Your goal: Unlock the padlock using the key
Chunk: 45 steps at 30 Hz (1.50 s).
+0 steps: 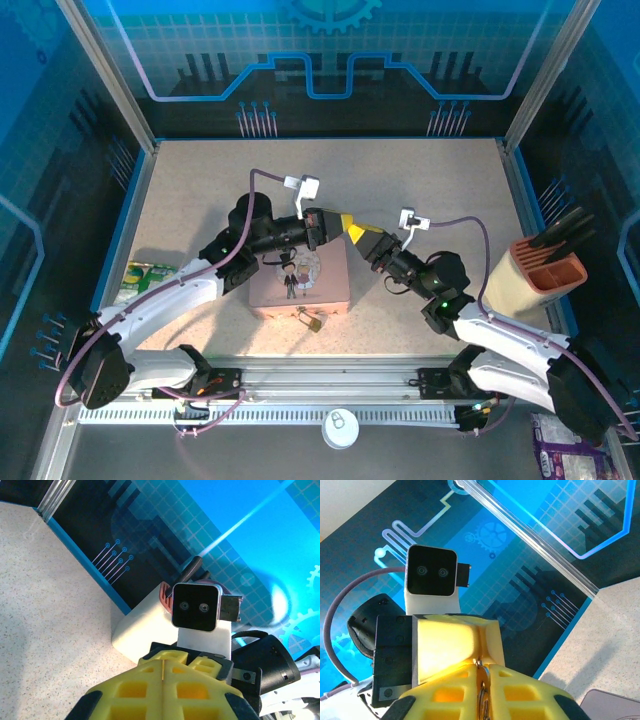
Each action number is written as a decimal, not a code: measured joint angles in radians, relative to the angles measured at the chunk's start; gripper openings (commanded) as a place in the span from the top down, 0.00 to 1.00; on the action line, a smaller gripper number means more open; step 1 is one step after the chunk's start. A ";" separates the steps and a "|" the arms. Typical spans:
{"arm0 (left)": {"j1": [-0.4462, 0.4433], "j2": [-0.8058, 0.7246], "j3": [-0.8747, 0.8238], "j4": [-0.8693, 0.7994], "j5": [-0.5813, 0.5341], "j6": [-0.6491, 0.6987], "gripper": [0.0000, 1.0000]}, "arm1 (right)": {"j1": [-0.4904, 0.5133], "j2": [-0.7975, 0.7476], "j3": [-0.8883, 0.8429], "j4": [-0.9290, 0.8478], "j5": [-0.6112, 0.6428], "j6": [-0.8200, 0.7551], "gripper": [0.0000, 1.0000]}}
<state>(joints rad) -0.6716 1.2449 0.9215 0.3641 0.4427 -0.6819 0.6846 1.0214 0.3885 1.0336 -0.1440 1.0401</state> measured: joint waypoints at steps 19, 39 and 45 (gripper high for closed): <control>-0.007 0.010 0.040 -0.163 -0.128 0.066 0.43 | -0.038 -0.135 0.006 -0.319 0.030 -0.042 1.00; -0.017 -0.042 0.240 -1.378 -0.610 0.139 0.01 | -0.053 -0.292 0.117 -0.934 0.089 -0.297 1.00; -0.138 -0.051 0.111 -1.482 -0.623 0.074 0.01 | -0.064 -0.292 0.117 -0.974 0.103 -0.304 1.00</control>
<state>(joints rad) -0.8097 1.1934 1.0321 -1.1175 -0.1802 -0.6079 0.6205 0.7292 0.5053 0.0597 -0.0410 0.7357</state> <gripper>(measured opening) 0.991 0.064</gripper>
